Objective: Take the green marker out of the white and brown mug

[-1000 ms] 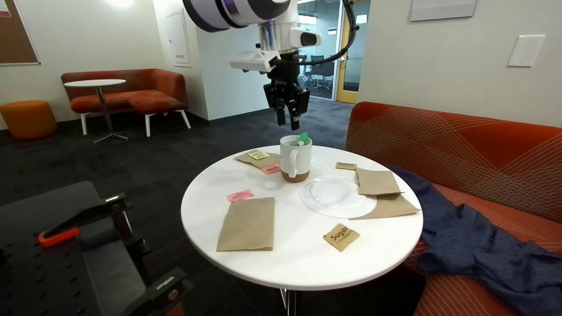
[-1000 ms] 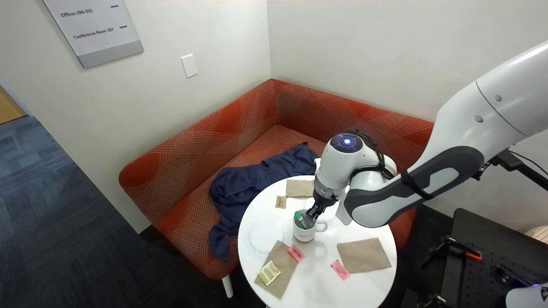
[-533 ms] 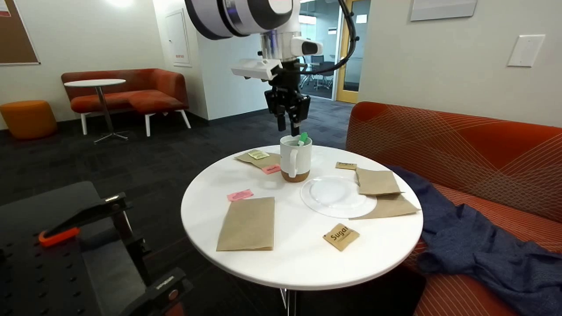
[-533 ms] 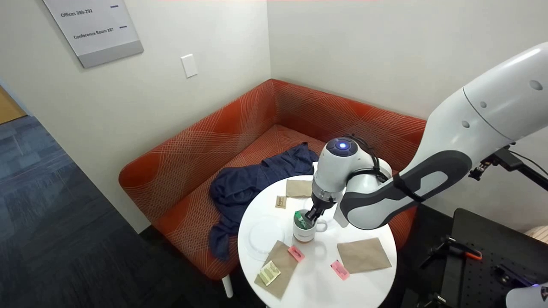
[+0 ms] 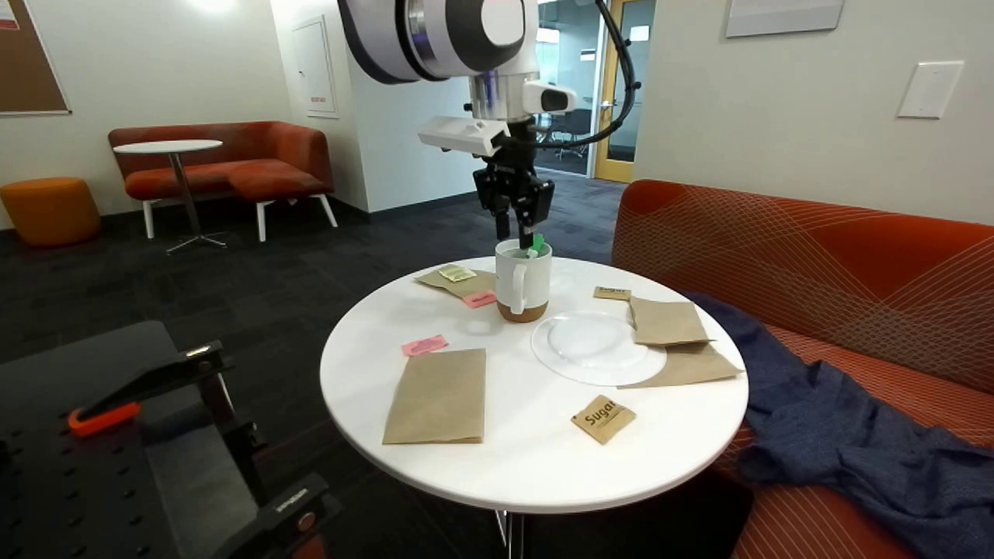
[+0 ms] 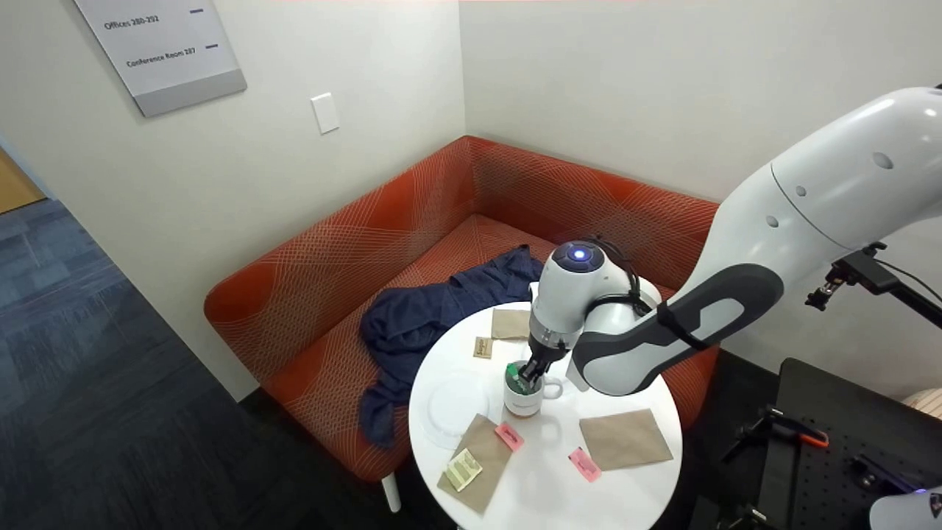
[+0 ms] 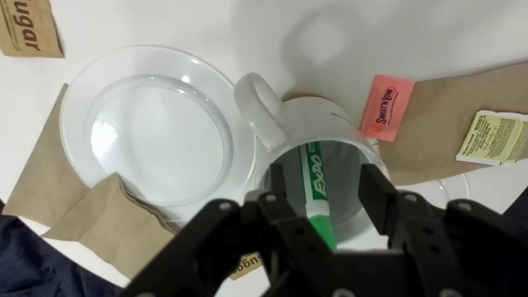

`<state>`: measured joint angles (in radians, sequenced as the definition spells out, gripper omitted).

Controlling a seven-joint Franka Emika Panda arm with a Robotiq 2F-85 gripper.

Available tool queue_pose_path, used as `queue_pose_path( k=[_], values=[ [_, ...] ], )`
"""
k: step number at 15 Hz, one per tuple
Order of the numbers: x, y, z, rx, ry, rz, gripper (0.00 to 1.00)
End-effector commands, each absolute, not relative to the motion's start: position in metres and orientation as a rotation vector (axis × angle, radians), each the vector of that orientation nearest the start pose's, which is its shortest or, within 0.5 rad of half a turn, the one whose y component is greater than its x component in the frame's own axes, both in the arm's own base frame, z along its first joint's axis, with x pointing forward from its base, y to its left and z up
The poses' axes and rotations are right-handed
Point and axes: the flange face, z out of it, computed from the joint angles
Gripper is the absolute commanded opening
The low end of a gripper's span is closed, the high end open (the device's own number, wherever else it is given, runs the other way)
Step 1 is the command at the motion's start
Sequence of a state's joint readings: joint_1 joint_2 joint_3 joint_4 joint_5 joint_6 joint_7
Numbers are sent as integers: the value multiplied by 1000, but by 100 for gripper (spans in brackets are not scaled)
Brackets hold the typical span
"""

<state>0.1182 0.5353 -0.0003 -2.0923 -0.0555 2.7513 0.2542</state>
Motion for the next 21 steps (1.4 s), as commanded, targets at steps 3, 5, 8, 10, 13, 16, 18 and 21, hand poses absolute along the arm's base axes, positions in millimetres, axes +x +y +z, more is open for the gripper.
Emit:
queue_pose_path(
  k=[3,5,8,10,13,16,18,21],
  values=[
    [602,72,168,-3104,82,-274,49],
    [605,72,166,-3106,64,-299,49],
    [609,72,160,-3109,58,-317,49],
    [612,72,156,-3114,59,-313,49],
    [616,71,149,-3119,62,-308,48],
    [620,70,143,-3121,63,-305,48],
    [623,70,140,-3123,62,-305,48],
    [626,68,135,-3127,61,-311,43]
  ],
)
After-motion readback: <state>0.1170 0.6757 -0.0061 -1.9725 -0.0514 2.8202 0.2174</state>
